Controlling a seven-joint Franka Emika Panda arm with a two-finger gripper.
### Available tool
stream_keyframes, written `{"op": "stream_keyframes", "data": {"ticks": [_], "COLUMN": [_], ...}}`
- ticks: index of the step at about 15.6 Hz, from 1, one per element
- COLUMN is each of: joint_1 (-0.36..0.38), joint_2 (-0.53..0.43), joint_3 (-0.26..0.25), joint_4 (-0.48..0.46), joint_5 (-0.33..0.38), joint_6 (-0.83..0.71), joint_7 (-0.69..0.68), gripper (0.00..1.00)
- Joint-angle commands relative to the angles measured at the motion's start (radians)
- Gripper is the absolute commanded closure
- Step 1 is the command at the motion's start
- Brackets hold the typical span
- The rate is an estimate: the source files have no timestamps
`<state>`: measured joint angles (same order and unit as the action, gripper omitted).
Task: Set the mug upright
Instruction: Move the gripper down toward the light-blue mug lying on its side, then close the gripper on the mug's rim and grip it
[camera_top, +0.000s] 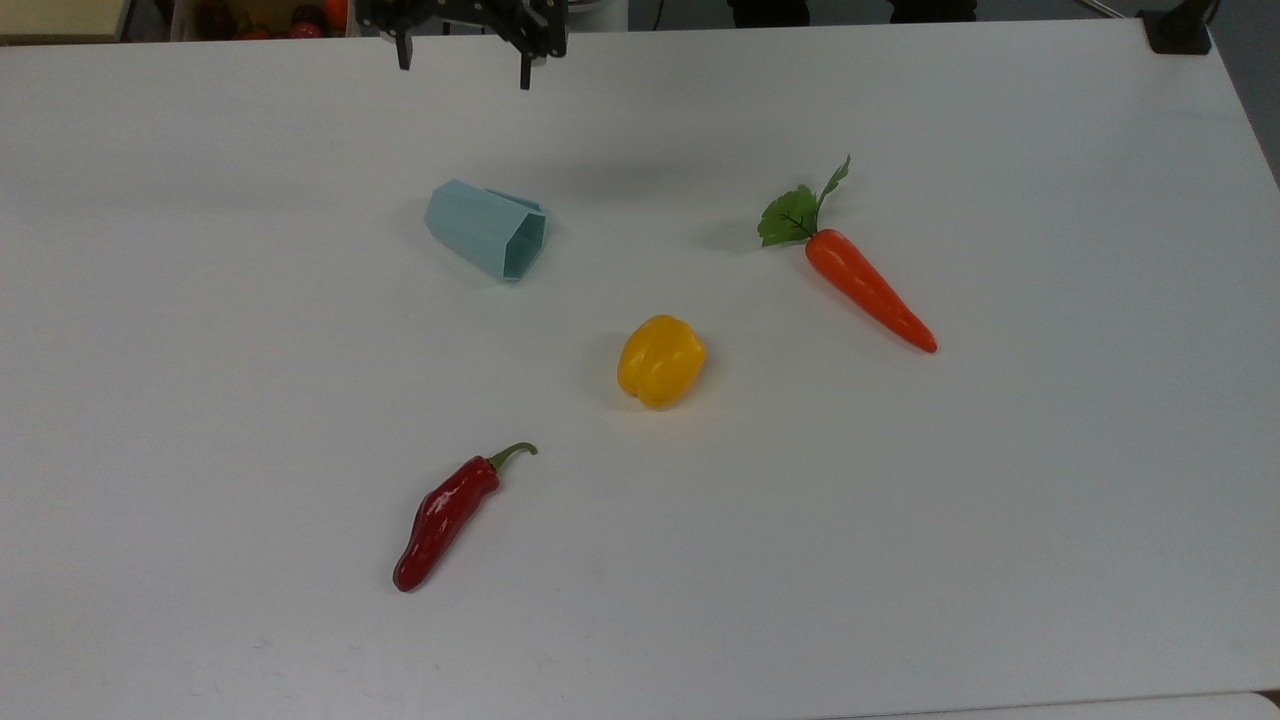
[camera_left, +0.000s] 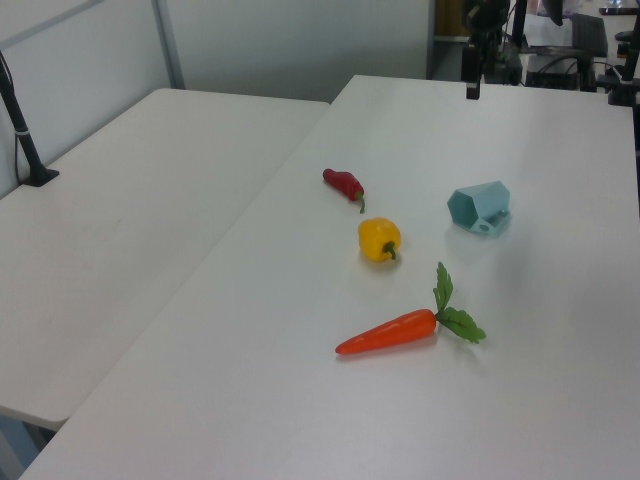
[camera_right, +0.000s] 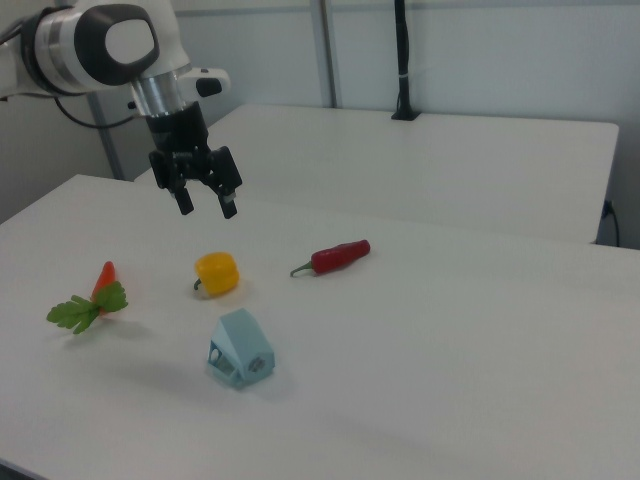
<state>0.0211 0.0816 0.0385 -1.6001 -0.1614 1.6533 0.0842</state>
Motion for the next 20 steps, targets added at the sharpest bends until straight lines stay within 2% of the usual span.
{"op": "stream_keyframes", "data": {"ticks": [1, 6, 10, 15, 19, 20], "joint_1": [0.068, 0.152, 0.171, 0.191, 0.192, 0.192], "joint_2": [0.061, 0.200, 0.289, 0.371, 0.415, 0.423], "joint_3": [-0.002, -0.002, -0.002, -0.002, -0.002, -0.002], "joint_4": [-0.006, -0.006, -0.004, -0.004, -0.006, -0.006], "joint_5": [-0.110, -0.257, -0.308, -0.320, -0.394, -0.406], "joint_6": [-0.039, -0.081, -0.081, -0.076, -0.122, -0.136], "joint_7": [0.121, 0.365, 0.523, 0.586, 0.585, 0.585], "gripper": [0.00, 0.00, 0.00, 0.03, 0.12, 0.18]}}
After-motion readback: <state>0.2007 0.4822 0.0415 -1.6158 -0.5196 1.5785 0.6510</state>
